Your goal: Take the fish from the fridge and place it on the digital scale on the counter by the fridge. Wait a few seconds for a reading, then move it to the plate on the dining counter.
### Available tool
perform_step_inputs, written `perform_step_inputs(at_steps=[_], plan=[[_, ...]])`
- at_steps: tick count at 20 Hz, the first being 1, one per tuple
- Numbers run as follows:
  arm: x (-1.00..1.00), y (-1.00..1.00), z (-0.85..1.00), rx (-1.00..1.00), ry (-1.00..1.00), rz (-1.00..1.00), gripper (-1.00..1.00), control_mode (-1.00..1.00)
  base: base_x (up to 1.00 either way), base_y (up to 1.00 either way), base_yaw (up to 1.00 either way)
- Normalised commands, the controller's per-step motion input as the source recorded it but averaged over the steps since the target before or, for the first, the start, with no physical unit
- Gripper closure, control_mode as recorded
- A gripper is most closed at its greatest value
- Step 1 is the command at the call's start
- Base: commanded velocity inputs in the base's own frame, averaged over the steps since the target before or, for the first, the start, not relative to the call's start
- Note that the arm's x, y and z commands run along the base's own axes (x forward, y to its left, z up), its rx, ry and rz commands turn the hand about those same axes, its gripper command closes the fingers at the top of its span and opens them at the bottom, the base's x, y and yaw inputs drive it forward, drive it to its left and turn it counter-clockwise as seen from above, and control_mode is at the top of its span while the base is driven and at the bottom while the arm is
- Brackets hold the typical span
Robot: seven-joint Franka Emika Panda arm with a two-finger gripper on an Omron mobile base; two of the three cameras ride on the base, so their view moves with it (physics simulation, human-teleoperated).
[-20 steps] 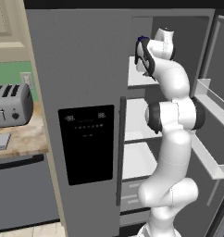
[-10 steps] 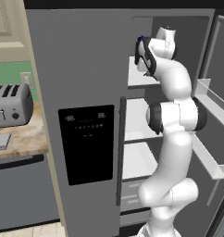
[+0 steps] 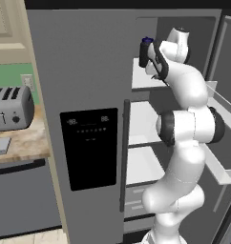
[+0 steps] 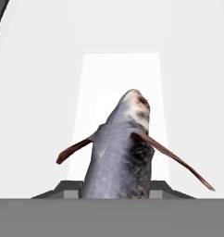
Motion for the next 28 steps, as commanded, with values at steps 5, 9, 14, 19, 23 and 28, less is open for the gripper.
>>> perform_step_inputs(at_steps=[5,9,14,19,23,28], plan=[[-0.34,0.12,0.05,0.00,0.00,0.02,1.00,-1.00,0.00,0.00,0.00],[-0.46,0.13,0.23,0.00,0.00,0.04,1.00,-1.00,0.00,0.00,0.00],[-0.47,0.16,0.35,-0.01,0.00,0.03,1.00,-1.00,0.00,0.00,0.00],[-0.70,0.11,0.29,0.00,0.00,0.01,1.00,-1.00,0.00,0.00,0.00],[-0.74,0.00,0.05,0.00,0.00,0.00,1.00,-1.00,0.00,0.00,0.00],[-0.76,0.01,0.02,0.00,0.00,0.00,1.00,-1.00,0.00,0.00,0.00]])
